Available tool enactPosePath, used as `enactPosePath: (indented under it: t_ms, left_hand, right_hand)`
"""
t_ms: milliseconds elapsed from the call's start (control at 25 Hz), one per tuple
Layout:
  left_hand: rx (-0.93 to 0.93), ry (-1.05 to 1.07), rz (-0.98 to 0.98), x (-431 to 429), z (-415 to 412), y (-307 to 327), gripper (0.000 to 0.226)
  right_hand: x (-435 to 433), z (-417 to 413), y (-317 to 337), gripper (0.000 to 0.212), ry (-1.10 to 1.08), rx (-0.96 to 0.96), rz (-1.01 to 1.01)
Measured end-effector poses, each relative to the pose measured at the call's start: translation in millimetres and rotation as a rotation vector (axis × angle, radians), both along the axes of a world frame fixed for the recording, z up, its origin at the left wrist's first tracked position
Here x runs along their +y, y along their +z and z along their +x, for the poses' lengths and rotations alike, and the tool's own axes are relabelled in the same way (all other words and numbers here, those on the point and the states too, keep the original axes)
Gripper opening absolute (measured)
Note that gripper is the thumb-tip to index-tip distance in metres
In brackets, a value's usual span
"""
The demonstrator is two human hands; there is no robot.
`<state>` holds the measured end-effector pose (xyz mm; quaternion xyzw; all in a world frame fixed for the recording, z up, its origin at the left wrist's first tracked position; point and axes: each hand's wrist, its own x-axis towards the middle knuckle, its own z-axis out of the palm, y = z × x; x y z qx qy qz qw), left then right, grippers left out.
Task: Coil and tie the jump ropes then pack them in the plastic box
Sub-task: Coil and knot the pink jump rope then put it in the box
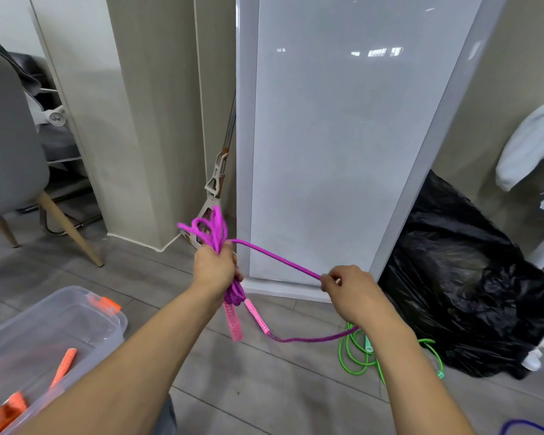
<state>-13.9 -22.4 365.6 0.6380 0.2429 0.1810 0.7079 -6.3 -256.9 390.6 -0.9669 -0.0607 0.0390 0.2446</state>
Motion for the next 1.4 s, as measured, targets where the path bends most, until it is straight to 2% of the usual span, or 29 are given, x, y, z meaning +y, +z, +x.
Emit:
enactPosePath:
  t_ms: [80, 120, 200, 320, 480, 640, 800, 960, 1240, 1320, 1400]
  left_hand:
    - [0.006, 0.048, -0.209, 1.7, 2.5, 0.1, 0.026]
    - [0.016, 0.018, -0.291, 0.0, 2.6, 1.2, 0.02]
    - [0.022, -0.095, -0.407, -11.0, -0.2, 6.0, 0.01]
    - [0.011, -0.283, -0.432, -19.6, -11.2, 16.3, 0.013]
    - [0.014, -0.428, -0.336, -21.7, -13.9, 15.9, 0.016]
    - [-0.026, -0.492, -0.312, -40.7, -19.5, 11.5, 0.012]
    - [-0.02, -0.406, -0.15, -42.4, -18.0, 5.9, 0.011]
    - [-0.009, -0.342, -0.162, -36.6, -14.9, 6.8, 0.011]
    - [-0.139, -0.107, -0.5, -6.0, 0.5, 20.3, 0.015]
    - [-0.151, -0.051, -0.501, 3.9, 4.7, 18.5, 0.011]
    - [-0.152, 0.002, -0.341, 14.0, 6.6, 16.9, 0.002]
  right_hand:
    - [-4.1, 1.2, 1.9, 0.028, -0.086, -0.04, -0.042]
    - [-4.8, 2.2, 5.6, 0.025, -0.145, -0.078, 0.026]
    - [-7.1, 7.5, 13.9, 0.027, -0.264, -0.159, 0.294]
    - [3.4, 7.0, 13.6, 0.032, -0.27, -0.161, 0.6]
    - [40.4, -7.5, 11.1, 0.017, -0.054, -0.056, 0.819]
    - [60.8, -17.0, -5.6, 0.007, -0.082, -0.062, 0.72]
    - [64.6, -22.1, -13.5, 0.009, -0.012, -0.087, 0.58]
    - [65.1, -25.5, -6.0, 0.009, 0.113, -0.059, 0.546]
    - [34.0, -16.7, 6.4, 0.022, 0.335, 0.33, 0.522]
    - [22.5, -14.1, 8.0, 0.024, 0.385, 0.446, 0.426]
    - [8.9, -8.6, 5.7, 0.026, 0.361, 0.486, 0.305]
